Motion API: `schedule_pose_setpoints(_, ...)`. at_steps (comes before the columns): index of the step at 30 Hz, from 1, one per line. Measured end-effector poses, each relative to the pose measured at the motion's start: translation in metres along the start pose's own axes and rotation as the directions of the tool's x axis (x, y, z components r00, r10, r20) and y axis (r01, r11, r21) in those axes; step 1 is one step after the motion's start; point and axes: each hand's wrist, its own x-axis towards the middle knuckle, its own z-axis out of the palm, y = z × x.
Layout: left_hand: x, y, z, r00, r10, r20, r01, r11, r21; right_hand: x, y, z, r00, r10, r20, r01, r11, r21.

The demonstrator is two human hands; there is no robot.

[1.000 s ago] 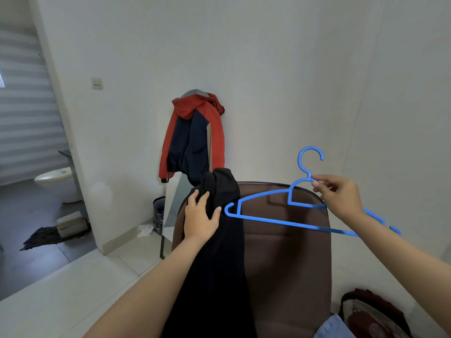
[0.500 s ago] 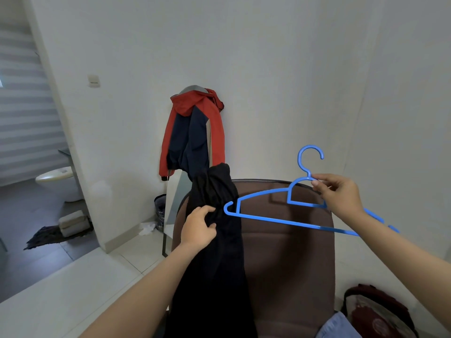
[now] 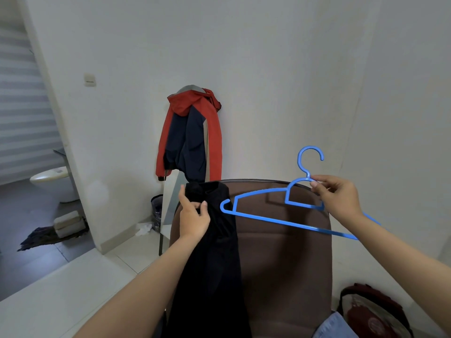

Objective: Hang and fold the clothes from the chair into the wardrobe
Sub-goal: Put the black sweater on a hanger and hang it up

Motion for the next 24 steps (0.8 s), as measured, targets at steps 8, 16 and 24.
schedule_pose_setpoints(8, 0.025, 0.007, 0.001, 0.995, -0.097, 0.006, 0.097, 0.995, 0.010, -0.005, -0.005, 0.009, 1.000, -0.007, -0.013, 0.008, 0.999, 0.037)
schedule_pose_setpoints(16, 0.027, 0.018, -0.019, 0.993, -0.114, 0.041, 0.116, 0.991, -0.064, -0.010, -0.015, 0.008, 0.999, -0.030, -0.037, 0.032, 0.998, 0.057)
schedule_pose_setpoints(24, 0.013, 0.044, -0.058, 0.982, -0.081, 0.171, 0.067, 0.994, 0.086, -0.024, -0.029, 0.011, 0.991, -0.011, -0.130, 0.018, 0.999, 0.051)
